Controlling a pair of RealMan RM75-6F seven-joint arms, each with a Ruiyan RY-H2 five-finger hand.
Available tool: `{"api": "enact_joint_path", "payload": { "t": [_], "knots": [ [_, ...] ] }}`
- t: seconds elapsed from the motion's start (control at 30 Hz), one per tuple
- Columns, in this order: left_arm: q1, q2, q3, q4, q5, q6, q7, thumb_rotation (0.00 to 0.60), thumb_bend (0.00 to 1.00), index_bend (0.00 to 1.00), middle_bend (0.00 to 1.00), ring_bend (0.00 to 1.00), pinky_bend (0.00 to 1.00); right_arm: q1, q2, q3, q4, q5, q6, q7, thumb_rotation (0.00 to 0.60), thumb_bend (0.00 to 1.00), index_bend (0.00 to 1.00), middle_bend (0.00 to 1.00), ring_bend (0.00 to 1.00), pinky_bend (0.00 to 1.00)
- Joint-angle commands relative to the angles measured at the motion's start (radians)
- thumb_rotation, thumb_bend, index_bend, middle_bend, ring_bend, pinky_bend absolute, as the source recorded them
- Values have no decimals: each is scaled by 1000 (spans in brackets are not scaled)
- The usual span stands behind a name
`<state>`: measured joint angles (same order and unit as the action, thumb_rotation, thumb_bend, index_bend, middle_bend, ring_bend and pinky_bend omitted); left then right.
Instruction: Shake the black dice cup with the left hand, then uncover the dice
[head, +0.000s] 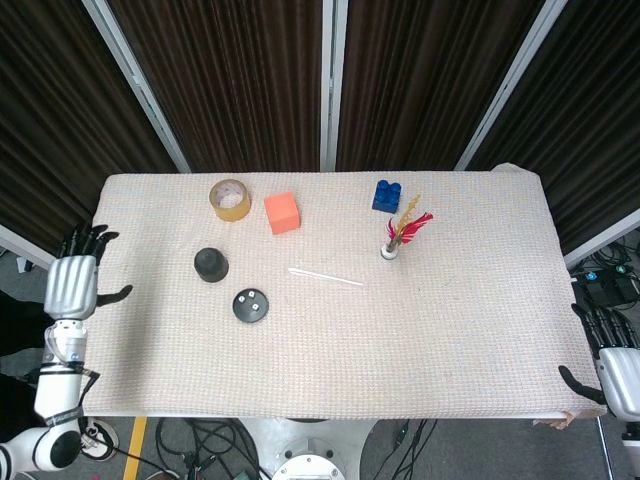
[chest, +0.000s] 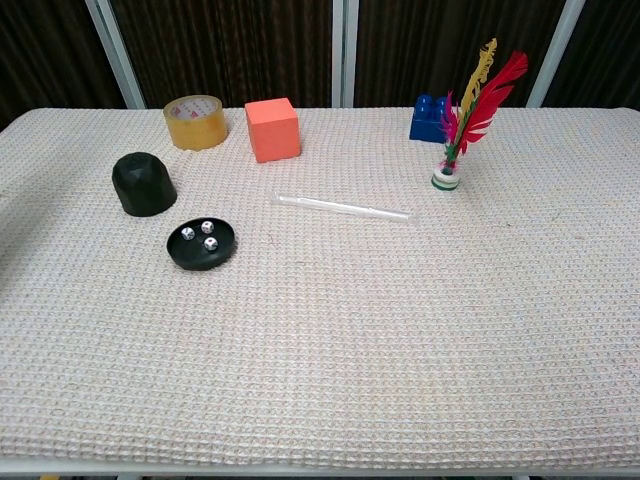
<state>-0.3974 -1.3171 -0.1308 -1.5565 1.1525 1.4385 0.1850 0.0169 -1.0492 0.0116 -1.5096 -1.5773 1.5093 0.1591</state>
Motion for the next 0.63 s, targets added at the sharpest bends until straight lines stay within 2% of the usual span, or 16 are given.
{"api": "enact_joint_path", "payload": {
  "t": [0.03, 0.33, 0.47, 0.63],
  "knots": [
    [63, 29, 48, -49, 34, 42, -1, 600, 60, 206, 159, 29, 132, -13, -5, -1, -2, -14, 33, -35, 600, 166, 0, 0, 0, 0],
    [196, 54, 157, -92, 177, 146, -32, 600, 54, 206, 159, 29, 132, -11, -3, -1, -15, 11, 10, -44, 600, 166, 0, 0, 0, 0],
    [224, 58, 163, -76, 213, 173, -24, 600, 51, 206, 159, 30, 132, -8, -9, -1, -13, 18, -1, -45, 600, 166, 0, 0, 0, 0],
    [240, 72, 155, -81, 219, 158, -49, 600, 50, 206, 159, 29, 131, -7, -8, 2, -19, 27, -5, -46, 600, 166, 0, 0, 0, 0]
  ]
}}
